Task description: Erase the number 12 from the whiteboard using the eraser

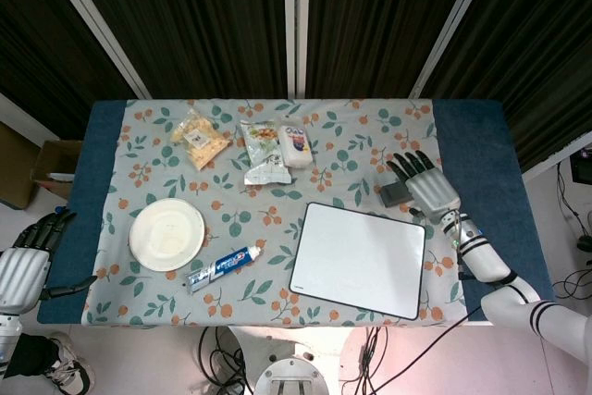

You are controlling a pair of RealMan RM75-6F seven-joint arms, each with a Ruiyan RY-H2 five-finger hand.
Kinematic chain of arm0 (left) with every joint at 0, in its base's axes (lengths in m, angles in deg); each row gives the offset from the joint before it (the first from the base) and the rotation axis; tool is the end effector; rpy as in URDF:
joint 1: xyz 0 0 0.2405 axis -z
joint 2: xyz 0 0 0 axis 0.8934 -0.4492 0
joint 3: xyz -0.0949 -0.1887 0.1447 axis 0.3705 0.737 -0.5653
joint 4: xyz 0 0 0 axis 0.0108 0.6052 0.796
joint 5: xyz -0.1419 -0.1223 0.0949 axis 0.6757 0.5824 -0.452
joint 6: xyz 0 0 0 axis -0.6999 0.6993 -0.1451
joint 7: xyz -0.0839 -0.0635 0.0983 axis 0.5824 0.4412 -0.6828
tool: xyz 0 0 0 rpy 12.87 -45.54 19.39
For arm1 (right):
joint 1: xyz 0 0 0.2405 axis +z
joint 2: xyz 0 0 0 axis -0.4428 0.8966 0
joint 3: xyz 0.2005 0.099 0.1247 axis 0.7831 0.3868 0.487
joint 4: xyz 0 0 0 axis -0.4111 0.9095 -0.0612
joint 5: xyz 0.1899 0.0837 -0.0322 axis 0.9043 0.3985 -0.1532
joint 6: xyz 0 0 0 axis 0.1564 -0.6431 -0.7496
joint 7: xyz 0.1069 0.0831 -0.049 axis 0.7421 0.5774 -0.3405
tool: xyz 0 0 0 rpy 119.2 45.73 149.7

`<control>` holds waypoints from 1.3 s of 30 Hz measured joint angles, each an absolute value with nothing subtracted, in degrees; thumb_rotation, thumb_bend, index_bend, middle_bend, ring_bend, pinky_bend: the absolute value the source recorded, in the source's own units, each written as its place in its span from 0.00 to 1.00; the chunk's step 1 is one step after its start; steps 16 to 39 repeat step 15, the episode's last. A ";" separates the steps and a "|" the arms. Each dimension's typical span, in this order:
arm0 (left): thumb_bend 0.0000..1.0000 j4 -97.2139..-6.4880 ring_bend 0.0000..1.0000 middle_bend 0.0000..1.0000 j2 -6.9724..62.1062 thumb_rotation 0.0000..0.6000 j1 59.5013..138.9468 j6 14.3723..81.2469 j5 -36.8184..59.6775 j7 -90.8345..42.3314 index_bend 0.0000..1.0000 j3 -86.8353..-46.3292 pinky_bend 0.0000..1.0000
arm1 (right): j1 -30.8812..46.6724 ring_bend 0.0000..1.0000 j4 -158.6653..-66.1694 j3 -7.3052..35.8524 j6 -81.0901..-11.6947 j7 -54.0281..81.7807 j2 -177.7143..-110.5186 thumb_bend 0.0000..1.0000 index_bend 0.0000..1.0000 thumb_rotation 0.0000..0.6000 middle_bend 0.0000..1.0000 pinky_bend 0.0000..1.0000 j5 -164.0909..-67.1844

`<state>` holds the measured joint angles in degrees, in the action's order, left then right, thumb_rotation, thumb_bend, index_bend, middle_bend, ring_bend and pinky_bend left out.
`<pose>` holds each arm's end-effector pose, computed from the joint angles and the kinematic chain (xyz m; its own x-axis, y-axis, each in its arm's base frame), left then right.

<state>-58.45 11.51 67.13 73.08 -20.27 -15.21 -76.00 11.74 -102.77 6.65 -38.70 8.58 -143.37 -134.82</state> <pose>-0.3382 0.1623 0.1578 0.4263 0.0078 0.9045 0.8996 -0.1082 -0.4231 -0.2540 -0.3638 0.0447 0.6712 -0.1386 0.7282 -0.7111 -0.3981 0.5796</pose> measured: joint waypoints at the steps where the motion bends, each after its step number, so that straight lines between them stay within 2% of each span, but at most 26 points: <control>1: 0.06 -58.33 0.08 0.09 11.56 0.62 67.09 73.26 -20.28 -15.08 0.09 -75.95 0.19 | 10.82 0.00 -103.51 6.40 -40.58 8.79 -142.64 0.06 0.00 1.00 0.00 0.00 -135.39; 4: 0.06 -58.31 0.08 0.09 11.38 0.62 67.05 73.32 -20.17 -14.90 0.09 -75.83 0.19 | 6.57 0.00 -105.52 5.26 -48.45 9.11 -140.29 0.06 0.00 1.00 0.00 0.00 -137.11; 9: 0.06 -58.89 0.08 0.09 10.46 0.61 67.10 73.64 -19.89 -15.25 0.09 -75.35 0.19 | -5.42 0.00 -107.43 2.75 -63.03 9.24 -137.13 0.07 0.00 1.00 0.00 0.00 -137.81; 15: 0.06 -59.13 0.08 0.09 10.08 0.62 67.38 73.62 -19.59 -15.47 0.09 -74.83 0.19 | -18.62 0.00 -107.25 0.99 -71.09 13.01 -135.86 0.07 0.00 1.00 0.00 0.00 -134.44; 39: 0.06 -59.13 0.08 0.09 10.08 0.62 67.38 73.62 -19.59 -15.47 0.09 -74.83 0.19 | -18.62 0.00 -107.25 0.99 -71.09 13.01 -135.86 0.07 0.00 1.00 0.00 0.00 -134.44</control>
